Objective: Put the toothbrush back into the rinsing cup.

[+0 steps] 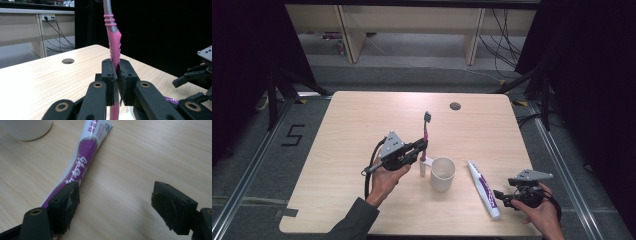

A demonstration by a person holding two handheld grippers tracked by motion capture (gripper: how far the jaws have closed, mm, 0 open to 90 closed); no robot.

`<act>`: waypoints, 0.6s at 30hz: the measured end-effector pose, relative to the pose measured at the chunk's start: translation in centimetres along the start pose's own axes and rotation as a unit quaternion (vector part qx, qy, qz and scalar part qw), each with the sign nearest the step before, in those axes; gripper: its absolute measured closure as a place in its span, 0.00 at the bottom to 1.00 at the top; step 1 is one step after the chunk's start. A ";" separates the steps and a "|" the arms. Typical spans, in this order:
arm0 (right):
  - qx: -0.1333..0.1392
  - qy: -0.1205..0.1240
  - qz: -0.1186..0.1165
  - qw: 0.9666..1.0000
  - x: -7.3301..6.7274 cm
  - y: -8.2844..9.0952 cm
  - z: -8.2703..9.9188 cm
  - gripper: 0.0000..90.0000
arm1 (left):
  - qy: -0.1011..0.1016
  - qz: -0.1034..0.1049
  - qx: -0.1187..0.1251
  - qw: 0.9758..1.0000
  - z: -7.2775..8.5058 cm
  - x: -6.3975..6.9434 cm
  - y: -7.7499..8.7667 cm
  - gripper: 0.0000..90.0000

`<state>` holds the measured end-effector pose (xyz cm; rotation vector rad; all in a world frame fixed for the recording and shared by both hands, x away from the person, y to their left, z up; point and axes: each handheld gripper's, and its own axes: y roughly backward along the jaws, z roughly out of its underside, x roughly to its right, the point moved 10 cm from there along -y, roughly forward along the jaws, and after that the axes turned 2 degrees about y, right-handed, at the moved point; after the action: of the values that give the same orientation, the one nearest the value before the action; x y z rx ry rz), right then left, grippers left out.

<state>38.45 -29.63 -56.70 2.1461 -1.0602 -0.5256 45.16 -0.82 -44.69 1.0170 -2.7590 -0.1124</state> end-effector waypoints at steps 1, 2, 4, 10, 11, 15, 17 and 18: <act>0.000 0.000 0.000 1.000 0.0 0.0 0.0 0.26 | 0.000 0.000 0.000 1.000 0.0 0.0 0.0 0.93; -0.003 -0.005 0.001 1.000 -0.1 0.0 0.0 0.26 | 0.004 0.003 0.001 1.000 0.2 0.0 0.0 0.93; -0.003 -0.005 0.000 1.000 -0.1 0.0 0.0 0.26 | 0.004 0.001 0.002 1.000 0.3 0.0 0.0 0.93; -0.008 -0.014 0.001 1.000 -0.2 0.1 0.1 0.26 | 0.007 0.004 -0.005 1.000 1.4 -0.2 -0.1 0.93; -0.008 -0.015 -0.002 1.000 -0.3 0.1 0.1 0.26 | 0.007 0.002 -0.009 1.000 1.6 -0.3 -0.1 0.93; -0.007 -0.015 -0.004 1.000 -0.3 0.1 0.1 0.26 | 0.006 0.004 -0.012 1.000 2.2 -0.3 0.0 0.92; -0.007 -0.016 -0.004 1.000 -0.3 0.1 0.1 0.26 | 0.007 0.003 -0.014 1.000 2.3 -0.3 0.0 0.92; -0.007 -0.016 -0.004 1.000 -0.3 0.1 0.1 0.26 | 0.009 0.003 -0.013 1.000 2.5 -0.4 0.0 0.92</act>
<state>38.21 -29.46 -56.69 2.1370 -1.0632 -0.5705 44.90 -0.55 -47.17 0.9969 -2.7363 -0.1375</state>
